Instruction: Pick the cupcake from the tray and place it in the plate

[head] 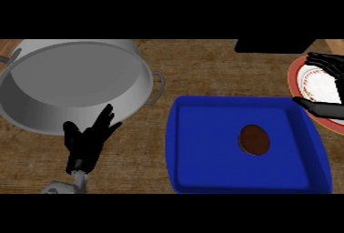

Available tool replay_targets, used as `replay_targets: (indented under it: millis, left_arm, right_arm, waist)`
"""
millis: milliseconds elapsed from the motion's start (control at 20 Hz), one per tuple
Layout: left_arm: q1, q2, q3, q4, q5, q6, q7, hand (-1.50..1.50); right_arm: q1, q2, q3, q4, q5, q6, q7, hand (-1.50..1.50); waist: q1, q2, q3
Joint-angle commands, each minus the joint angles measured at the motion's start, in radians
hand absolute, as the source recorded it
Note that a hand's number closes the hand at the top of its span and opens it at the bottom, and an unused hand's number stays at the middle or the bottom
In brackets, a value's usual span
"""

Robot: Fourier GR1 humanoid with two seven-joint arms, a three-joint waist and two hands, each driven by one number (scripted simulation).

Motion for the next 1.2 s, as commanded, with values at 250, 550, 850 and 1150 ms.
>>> replay_targets:
  millis: [250, 550, 850, 1150]
  left_arm:
    - [0.02, 0.0, 0.042, 0.069, 0.005, -0.033, -0.013, 0.0]
    - [0.045, -0.022, 0.001, 0.003, -0.035, 0.01, 0.006, 0.0]
    - [0.073, 0.011, 0.062, 0.02, 0.003, -0.053, -0.024, 0.0]
    - [0.048, -0.036, 0.067, 0.056, -0.027, -0.038, -0.02, 0.0]
  right_arm:
    - [-0.076, -0.144, 0.064, 0.21, 0.178, 0.193, -0.163, -1.5]
    - [-0.195, -0.275, 0.202, 0.162, 0.334, 0.315, -0.052, -1.5]
    - [-0.089, -0.216, 0.277, -0.072, 0.442, 0.247, 0.091, -1.5]
    - [-0.047, -0.101, 0.306, -0.156, 0.544, 0.203, 0.209, -1.5]
  waist:
    - [-0.027, -0.01, -0.004]
    - [-0.008, -0.011, -0.004]
    - [-0.035, -0.016, -0.005]
    - [-0.032, -0.013, -0.004]
